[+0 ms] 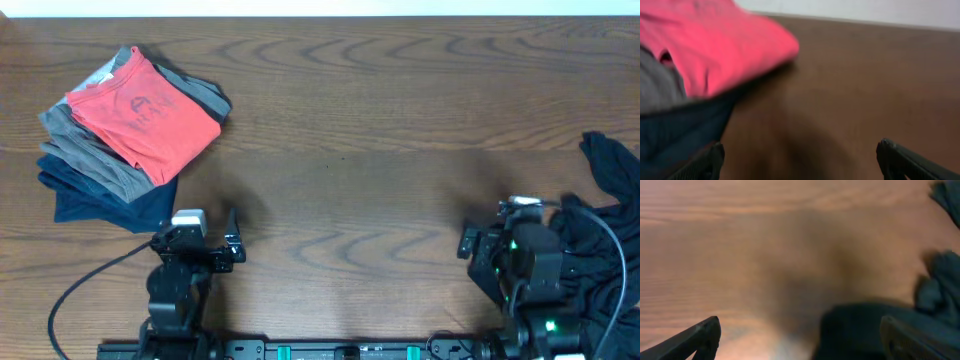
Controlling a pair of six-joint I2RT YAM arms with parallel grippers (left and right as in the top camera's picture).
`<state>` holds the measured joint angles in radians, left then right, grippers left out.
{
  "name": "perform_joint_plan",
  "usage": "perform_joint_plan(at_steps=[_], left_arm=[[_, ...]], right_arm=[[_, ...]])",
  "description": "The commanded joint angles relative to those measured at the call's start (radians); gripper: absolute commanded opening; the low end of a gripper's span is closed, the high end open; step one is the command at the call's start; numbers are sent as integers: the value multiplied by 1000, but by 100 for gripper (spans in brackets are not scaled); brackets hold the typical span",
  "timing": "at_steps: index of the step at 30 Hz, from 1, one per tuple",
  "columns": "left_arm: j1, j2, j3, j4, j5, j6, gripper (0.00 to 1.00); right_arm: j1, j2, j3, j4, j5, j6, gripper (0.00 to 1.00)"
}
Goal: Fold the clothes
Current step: 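Grasp the crumpled black shirt with the right gripper and drag it toward center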
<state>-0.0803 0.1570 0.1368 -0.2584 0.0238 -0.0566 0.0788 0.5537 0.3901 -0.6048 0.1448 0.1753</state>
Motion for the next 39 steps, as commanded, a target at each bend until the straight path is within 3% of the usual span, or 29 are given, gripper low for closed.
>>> perform_joint_plan(at_steps=[1, 5, 11, 16, 20, 23, 24, 27, 30, 34, 39], left_arm=[[-2, 106, 112, -39, 47, -20, 98], [-2, 300, 255, -129, 137, -20, 98], [-2, 564, 438, -295, 259, -31, 98], [-2, 684, 464, -303, 328, -31, 98], [-2, 743, 464, -310, 328, -31, 98], [-2, 772, 464, -309, 328, -31, 98], [-2, 777, 464, -309, 328, -31, 98], [-2, 782, 464, -309, 328, -31, 98], [-1, 782, 464, -309, 328, -31, 98], [-1, 782, 464, -303, 328, -31, 98], [-2, 782, 464, -250, 328, -32, 98]], right_arm=[[-45, 106, 77, -47, 8, 56, 99], [-95, 271, 141, -136, -26, 56, 99], [-111, 422, 159, -132, -92, 56, 99], [-111, 512, 150, -134, 74, 179, 99], [-111, 601, 142, -101, 76, 192, 96], [-111, 673, 142, -69, 76, 192, 83], [-111, 692, 142, -62, 74, 193, 73], [-111, 745, 142, -31, 28, 204, 28], [-111, 779, 142, 1, -31, 206, 4], [-108, 787, 143, 105, -270, 129, 1], [-59, 787, 143, 414, -653, 121, 1]])
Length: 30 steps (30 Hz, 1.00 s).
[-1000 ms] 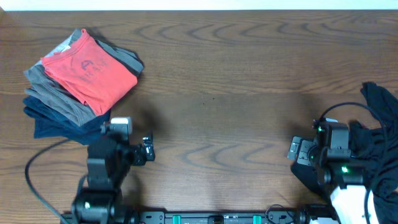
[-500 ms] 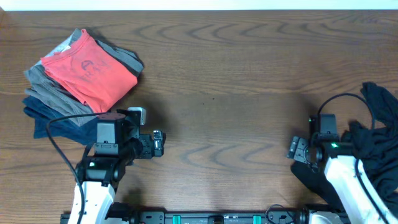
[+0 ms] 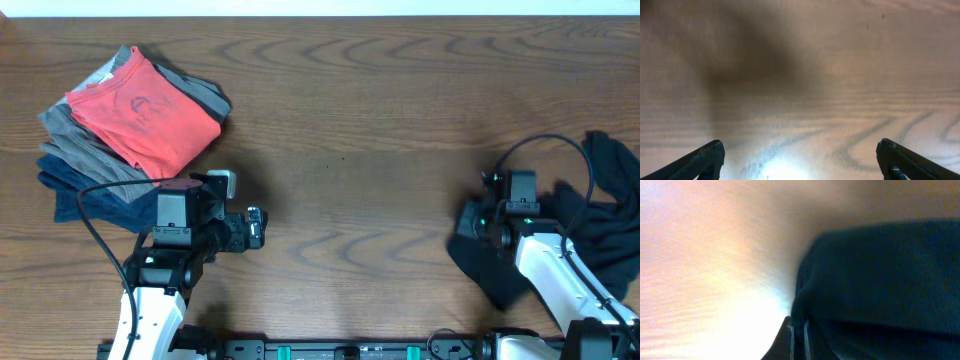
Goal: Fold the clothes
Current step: 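Grasp the crumpled black shirt with the right gripper and drag it toward center, then grasp the black shirt's far edge with the left gripper and pull it left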
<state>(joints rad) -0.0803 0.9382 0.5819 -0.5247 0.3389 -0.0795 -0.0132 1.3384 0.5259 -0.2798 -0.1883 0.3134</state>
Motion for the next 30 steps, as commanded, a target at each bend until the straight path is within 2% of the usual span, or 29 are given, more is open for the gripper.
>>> perform_joint_plan(at_steps=[1, 4, 7, 9, 10, 11, 12, 14, 16, 21, 25, 30], left_arm=[[-2, 1, 19, 28, 13, -9, 98], [-2, 1, 19, 59, 13, -9, 98], [-2, 1, 19, 87, 13, -8, 98], [-2, 1, 19, 112, 13, -8, 98], [-2, 1, 19, 121, 13, -9, 98], [-2, 1, 19, 129, 13, -9, 98], [-2, 1, 19, 135, 16, -8, 98], [-2, 1, 19, 143, 29, -11, 98], [-2, 1, 19, 142, 37, -11, 98], [-2, 1, 19, 122, 48, -12, 98], [-2, 3, 18, 135, 159, -23, 98], [-21, 40, 16, 164, 200, -177, 98]], right_arm=[[54, 3, 7, 175, -369, 19, 1], [138, 3, 7, 407, -391, 122, 1], [239, 3, 7, 578, -383, 132, 5], [311, 3, 7, 628, -336, 131, 14], [326, 3, 7, 627, -317, 130, 25], [335, 3, 7, 616, -307, 119, 40], [335, 3, 7, 602, -306, 109, 47], [322, 1, 7, 556, -304, 88, 76], [285, -7, 8, 481, -274, 87, 99], [140, -81, 13, 245, -200, 80, 99], [-1, -192, 21, -3, -48, 51, 99], [-149, -331, 21, -262, 158, 18, 99]])
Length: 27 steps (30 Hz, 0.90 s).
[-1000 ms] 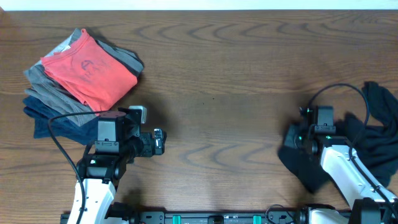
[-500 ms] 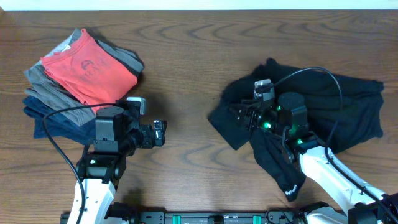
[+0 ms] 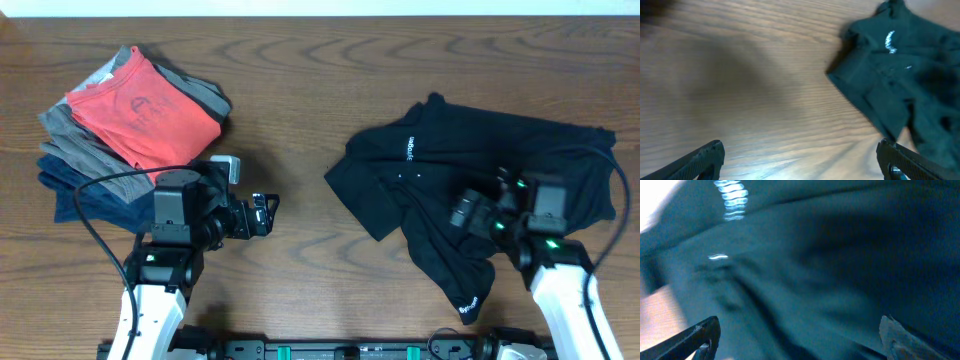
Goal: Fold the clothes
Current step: 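Grasp the black shirt's far edge with the left gripper and pull it left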
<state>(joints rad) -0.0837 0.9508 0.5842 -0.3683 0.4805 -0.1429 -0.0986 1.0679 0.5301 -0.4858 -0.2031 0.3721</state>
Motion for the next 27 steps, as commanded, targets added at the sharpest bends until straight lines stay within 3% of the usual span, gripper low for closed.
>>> perform_joint_plan(at_steps=[1, 7, 18, 27], left_arm=[[-29, 41, 14, 15, 59, -137, 98], [-180, 177, 14, 154, 53, -159, 98], [-368, 561, 28, 545, -132, -115, 98], [-452, 782, 195, 562, -309, -3, 98]], right_arm=[[-89, -78, 17, -95, 195, -50, 99], [-174, -93, 17, -244, 208, -63, 99], [-185, -93, 17, -320, 207, -63, 99], [-185, -93, 17, -323, 206, -63, 99]])
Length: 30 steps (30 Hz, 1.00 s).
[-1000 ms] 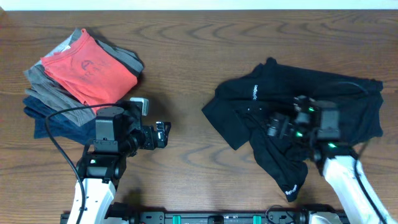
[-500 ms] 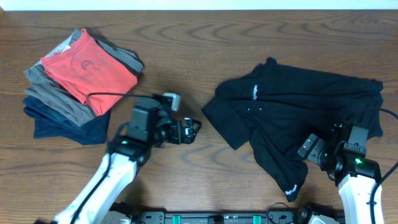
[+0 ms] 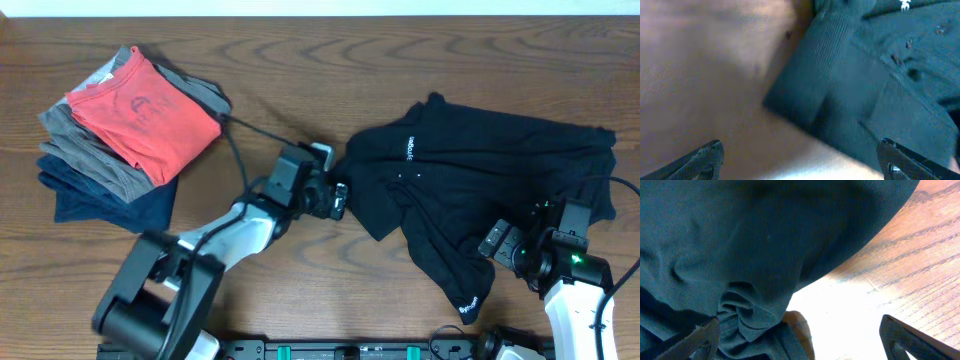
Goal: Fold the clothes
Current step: 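Grasp the black shirt's far edge with the left gripper and pull it left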
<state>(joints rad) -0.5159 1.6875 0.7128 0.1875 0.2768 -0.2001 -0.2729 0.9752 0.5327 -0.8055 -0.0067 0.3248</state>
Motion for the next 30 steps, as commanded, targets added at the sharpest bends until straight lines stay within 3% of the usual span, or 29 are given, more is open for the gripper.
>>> perform_joint_plan(at_steps=[1, 4, 5, 7, 10, 11, 19, 22, 28, 29, 30], left_arm=[[-23, 61, 83, 6, -116, 55, 100], [-26, 106, 118, 19, -156, 55, 83], [-26, 117, 121, 31, -170, 55, 73], [-26, 132, 121, 61, -192, 54, 43], [-26, 135, 121, 109, -196, 54, 9], [-26, 135, 122, 126, -196, 54, 6], [13, 132, 199, 143, -330, 85, 6], [76, 130, 298, 62, -421, 85, 6], [246, 130, 510, -138, -401, 88, 7], [266, 130, 531, -173, -384, 87, 27], [282, 130, 545, -209, -356, 87, 54]], right_arm=[[-10, 0, 14, -3, 10, -16, 99], [-10, 0, 14, -6, 10, -16, 99], [-10, 0, 14, -7, 10, -16, 99], [-10, 0, 14, -7, 10, -15, 99], [-10, 0, 14, -7, 10, -15, 99], [-10, 0, 14, -6, 10, -15, 99], [-10, 0, 14, -6, 10, -15, 99], [-10, 0, 14, -7, 10, -16, 99], [-10, 0, 14, -6, 10, -15, 99], [-10, 0, 14, -6, 10, -15, 99], [-10, 0, 14, -6, 10, -15, 99]])
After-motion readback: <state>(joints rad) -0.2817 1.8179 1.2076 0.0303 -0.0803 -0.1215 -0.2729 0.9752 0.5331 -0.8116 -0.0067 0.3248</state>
